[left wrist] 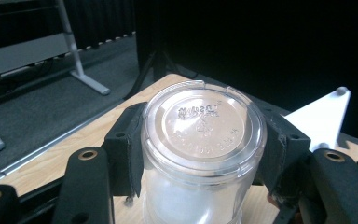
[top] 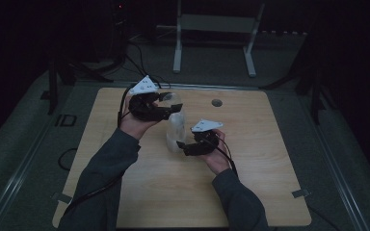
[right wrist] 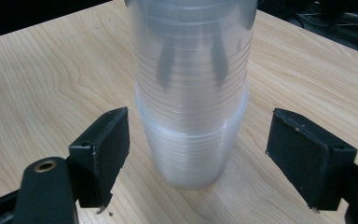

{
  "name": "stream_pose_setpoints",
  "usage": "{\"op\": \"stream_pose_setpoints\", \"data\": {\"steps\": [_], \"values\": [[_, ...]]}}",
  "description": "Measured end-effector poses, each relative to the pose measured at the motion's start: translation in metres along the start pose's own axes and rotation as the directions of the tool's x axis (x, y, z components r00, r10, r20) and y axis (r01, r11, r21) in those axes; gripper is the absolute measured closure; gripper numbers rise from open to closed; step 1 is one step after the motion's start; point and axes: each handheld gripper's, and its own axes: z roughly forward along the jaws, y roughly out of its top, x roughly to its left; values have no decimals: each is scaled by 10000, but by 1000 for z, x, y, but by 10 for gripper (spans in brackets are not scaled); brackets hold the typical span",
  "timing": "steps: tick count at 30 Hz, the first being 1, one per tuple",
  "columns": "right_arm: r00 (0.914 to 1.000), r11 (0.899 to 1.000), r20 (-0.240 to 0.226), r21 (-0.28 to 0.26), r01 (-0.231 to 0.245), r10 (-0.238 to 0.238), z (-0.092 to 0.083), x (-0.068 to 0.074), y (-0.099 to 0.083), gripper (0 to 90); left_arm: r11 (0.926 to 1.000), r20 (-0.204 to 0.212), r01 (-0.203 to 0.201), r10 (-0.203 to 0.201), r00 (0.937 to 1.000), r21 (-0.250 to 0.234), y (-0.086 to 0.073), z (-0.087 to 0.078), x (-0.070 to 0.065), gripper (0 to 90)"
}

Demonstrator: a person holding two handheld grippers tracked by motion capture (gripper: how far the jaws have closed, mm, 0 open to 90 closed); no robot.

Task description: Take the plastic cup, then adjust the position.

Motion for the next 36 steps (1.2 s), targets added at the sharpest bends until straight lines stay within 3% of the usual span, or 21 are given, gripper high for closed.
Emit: {"op": "stream_pose_setpoints", "data": {"steps": [12,22,36], "values": [[9999,9999,77,67,107,-107,-7,1,-5,207,9993,255,-258,265,9993,-272,8,-20,-10,411],[9995,9995,112,90,304,-305,-15,3,-7,206,9983,181,-177,188,9997,-550,-3,-35,-9,411],[9993,9992,76,162,359,-360,-25,4,-13,222,9983,62,-29,32,10000,-578,-23,-52,-4,411]]}}
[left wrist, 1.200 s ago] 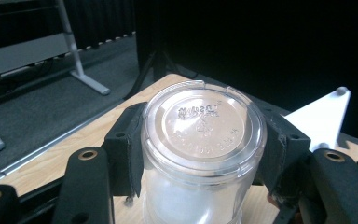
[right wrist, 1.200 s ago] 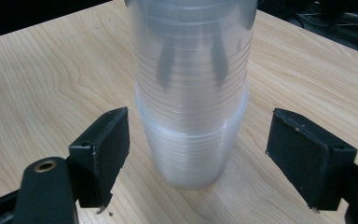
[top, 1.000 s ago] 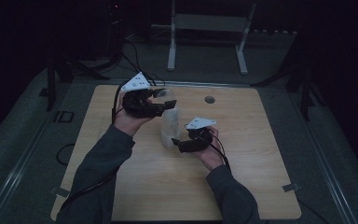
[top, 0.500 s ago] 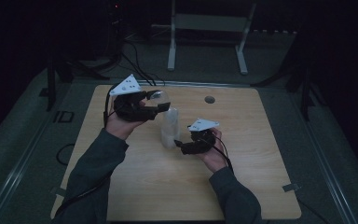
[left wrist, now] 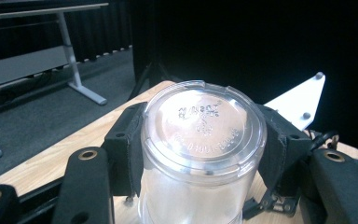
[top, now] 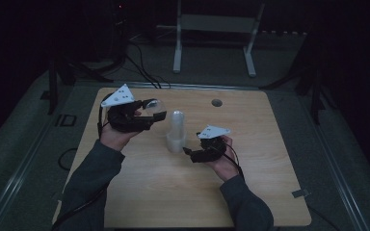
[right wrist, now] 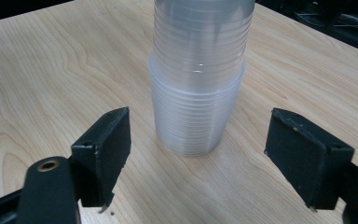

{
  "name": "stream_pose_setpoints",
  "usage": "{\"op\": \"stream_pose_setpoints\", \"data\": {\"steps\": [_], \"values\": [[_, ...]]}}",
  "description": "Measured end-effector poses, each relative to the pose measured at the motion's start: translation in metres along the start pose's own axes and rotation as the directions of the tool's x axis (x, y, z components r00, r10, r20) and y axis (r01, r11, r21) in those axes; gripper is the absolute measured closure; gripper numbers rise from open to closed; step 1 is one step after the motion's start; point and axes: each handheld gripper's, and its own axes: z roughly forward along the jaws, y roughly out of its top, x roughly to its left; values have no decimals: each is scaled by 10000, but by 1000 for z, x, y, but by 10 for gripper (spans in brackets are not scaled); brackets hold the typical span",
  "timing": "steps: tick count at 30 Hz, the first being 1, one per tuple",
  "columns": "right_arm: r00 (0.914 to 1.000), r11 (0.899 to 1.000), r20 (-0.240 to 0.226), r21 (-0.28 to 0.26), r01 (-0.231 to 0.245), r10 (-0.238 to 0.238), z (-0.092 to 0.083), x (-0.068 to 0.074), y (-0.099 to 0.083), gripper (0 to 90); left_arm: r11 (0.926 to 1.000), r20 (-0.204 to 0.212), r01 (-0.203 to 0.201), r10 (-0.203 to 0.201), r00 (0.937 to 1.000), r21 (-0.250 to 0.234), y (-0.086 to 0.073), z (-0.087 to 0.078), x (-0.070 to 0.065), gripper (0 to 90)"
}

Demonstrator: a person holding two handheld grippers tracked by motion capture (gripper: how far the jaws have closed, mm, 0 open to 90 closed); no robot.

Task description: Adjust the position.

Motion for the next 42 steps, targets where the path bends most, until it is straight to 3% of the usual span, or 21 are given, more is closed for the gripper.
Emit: {"op": "stream_pose_setpoints", "data": {"steps": [14,26,36,42], "values": [[9998,9995,78,-223,205,-203,-7,4,3,241,9995,-173,153,-158,9997,-288,-19,-20,3,411],[9992,9983,60,-429,396,-394,-11,10,7,252,9992,-35,389,-389,9992,-73,-43,-17,2,411],[9988,9977,19,-467,483,-483,-10,14,9,252,9951,75,983,-982,9951,-76,-71,-18,5,411],[9983,9975,24,-387,588,-588,-7,17,9,252,9936,76,1121,-1120,9937,-166,-81,-18,5,412]]}}
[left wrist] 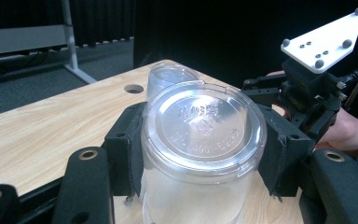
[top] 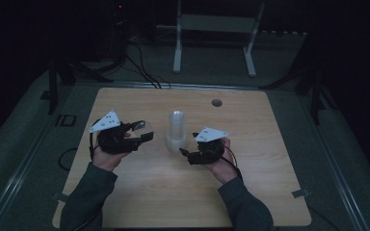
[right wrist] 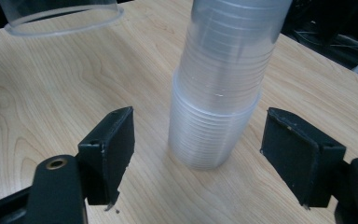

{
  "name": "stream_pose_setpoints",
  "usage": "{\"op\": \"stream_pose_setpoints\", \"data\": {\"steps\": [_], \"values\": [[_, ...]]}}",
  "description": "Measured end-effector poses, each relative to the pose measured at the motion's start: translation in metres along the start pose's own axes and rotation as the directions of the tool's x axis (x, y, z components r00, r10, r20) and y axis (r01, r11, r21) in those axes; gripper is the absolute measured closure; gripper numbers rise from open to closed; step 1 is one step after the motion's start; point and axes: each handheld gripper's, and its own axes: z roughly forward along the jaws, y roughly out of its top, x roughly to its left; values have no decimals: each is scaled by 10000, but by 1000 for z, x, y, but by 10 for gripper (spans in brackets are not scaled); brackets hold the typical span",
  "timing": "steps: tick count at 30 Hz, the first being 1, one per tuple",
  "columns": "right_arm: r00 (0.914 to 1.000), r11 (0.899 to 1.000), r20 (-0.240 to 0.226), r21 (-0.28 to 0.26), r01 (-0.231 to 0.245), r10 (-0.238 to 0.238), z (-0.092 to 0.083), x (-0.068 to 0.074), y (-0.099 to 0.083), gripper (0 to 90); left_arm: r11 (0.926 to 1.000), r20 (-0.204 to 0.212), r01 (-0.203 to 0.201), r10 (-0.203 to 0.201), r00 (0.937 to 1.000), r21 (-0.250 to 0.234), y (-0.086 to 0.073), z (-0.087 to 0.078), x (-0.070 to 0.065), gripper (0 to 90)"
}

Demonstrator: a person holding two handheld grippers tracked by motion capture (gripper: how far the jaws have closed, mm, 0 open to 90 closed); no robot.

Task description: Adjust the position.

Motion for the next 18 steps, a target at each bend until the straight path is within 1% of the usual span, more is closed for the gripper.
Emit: {"op": "stream_pose_setpoints", "data": {"steps": [5,11,15,18], "values": [[10000,10000,-33,-54,36,-36,-1,2,1,252,9998,75,179,-179,9998,47,-9,1,0,412],[9999,9999,-81,-141,82,-83,-3,3,2,257,9997,102,235,-234,9997,-98,-13,-1,-1,412],[9999,9998,-116,-171,103,-105,-3,4,2,257,9997,149,230,-228,9996,-113,-16,-1,-2,412],[9998,9998,-167,-188,57,-60,-3,4,2,256,9984,345,473,-463,9983,-296,-20,-1,1,412]]}}
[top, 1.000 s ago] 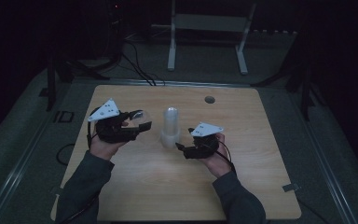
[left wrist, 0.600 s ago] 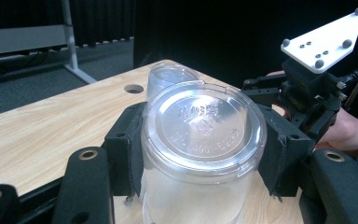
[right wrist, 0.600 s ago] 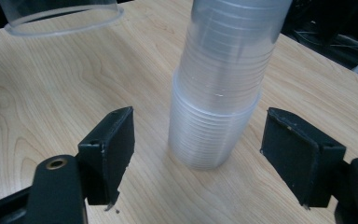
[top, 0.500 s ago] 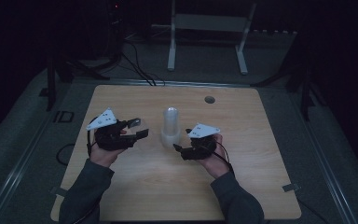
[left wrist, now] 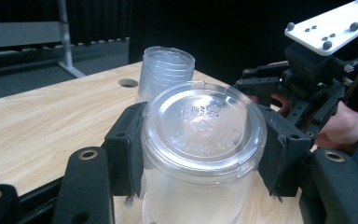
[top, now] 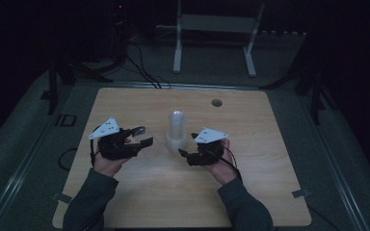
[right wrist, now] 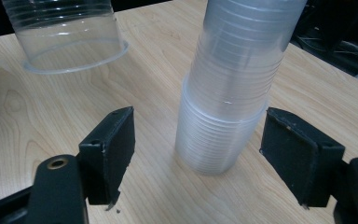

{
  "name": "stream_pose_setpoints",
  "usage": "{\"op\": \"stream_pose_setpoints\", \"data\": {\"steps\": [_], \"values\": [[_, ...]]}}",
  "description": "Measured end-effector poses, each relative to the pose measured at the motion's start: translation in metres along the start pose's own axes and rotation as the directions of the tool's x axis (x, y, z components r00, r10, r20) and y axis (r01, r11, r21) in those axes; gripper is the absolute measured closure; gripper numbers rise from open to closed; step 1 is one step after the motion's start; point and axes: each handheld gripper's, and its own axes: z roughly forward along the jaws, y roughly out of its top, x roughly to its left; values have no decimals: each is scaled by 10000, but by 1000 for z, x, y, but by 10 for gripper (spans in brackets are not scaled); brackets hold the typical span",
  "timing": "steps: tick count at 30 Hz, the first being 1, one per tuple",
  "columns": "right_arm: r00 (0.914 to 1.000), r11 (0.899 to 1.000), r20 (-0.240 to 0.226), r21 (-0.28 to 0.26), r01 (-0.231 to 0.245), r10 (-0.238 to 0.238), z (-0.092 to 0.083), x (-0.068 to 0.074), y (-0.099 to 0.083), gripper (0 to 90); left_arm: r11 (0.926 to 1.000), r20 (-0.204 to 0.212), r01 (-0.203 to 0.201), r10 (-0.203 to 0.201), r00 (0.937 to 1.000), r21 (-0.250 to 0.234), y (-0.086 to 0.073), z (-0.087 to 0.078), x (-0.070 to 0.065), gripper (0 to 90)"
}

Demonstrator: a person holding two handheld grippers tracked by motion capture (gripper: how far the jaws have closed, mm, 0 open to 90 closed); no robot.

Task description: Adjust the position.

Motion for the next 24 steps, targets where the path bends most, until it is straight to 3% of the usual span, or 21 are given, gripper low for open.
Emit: {"op": "stream_pose_setpoints", "data": {"steps": [15,24], "values": [[9993,9989,-359,-445,122,-138,-4,6,7,256,9969,206,764,-760,9969,-164,-16,1,8,412],[9967,9966,-812,-814,-107,40,-5,10,11,257,9929,328,1171,-1163,9927,-226,-21,4,11,412]]}}
